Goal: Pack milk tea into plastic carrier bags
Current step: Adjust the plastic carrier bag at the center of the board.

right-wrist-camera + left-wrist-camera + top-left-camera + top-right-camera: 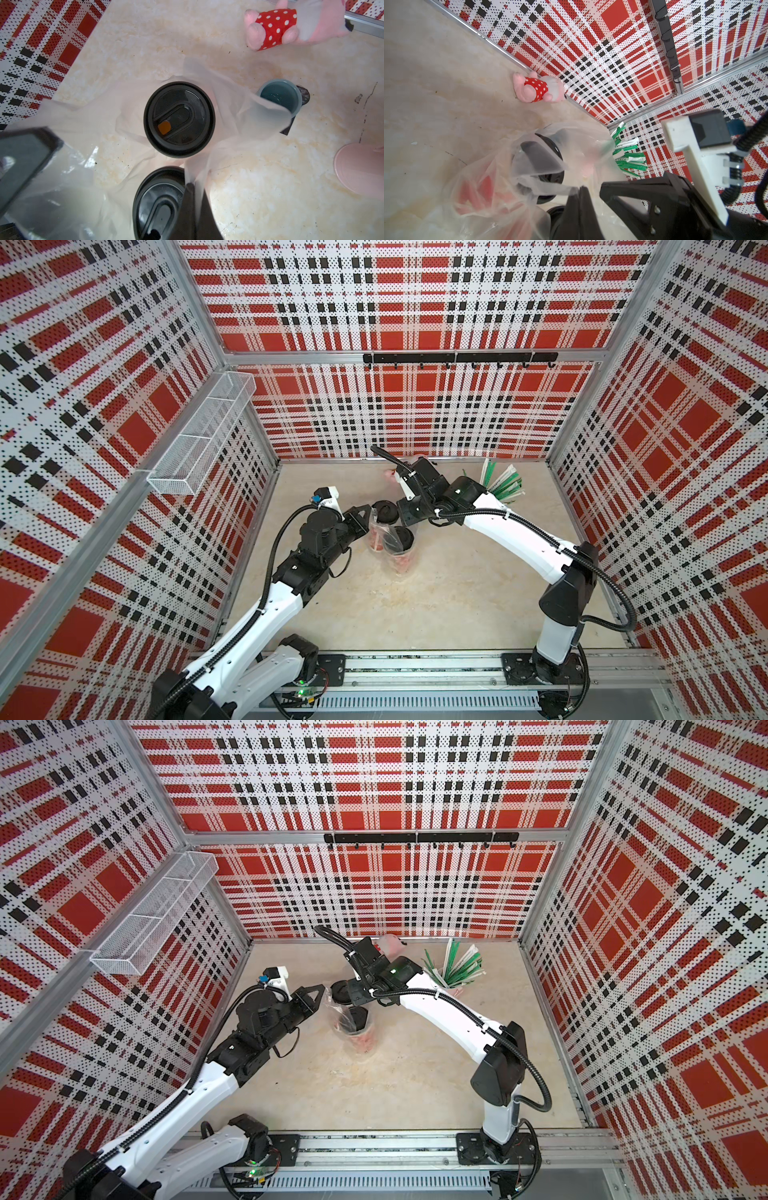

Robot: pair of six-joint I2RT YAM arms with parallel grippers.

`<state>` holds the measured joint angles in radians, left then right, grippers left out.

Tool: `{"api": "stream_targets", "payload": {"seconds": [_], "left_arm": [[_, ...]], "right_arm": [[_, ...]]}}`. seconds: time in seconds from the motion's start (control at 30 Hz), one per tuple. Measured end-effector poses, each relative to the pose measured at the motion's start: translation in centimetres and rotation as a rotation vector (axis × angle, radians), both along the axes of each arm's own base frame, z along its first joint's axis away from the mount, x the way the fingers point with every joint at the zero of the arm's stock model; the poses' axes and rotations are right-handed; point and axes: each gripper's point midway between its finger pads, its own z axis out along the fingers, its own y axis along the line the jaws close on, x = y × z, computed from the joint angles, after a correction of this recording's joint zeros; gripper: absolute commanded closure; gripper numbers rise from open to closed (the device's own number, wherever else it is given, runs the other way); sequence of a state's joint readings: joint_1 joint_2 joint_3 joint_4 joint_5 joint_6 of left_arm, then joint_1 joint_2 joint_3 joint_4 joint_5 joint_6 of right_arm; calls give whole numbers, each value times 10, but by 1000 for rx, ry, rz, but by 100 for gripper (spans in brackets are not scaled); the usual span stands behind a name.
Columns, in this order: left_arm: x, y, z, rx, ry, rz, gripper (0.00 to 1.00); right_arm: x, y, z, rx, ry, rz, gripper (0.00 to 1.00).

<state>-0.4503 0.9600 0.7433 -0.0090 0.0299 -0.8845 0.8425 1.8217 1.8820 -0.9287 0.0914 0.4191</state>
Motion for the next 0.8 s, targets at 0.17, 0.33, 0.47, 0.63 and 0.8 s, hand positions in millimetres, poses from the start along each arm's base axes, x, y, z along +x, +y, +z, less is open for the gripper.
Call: {"api": "stream_targets", "payload": {"seconds": [0.17,0.33,0.47,0.63,0.8], "left_arm": [[4,-4,9,-1,-13,-16,100],[5,-11,6,7,-12,-39,100],[1,-19,8,12,-30,-72,100],[-7,-24,-6,21,-38,-104,100],[-17,-19,-27,33,-11,-103,98]], "right_arm": [[-7,-9,24,58,-18,-34,100],[-19,-17,34,98,-21,-47,100],[-26,-23,17,83,1,-49,100],[-35,-28,-16,50,54,-53,100],[-41,-27,-20,72,67,-40,95]]}}
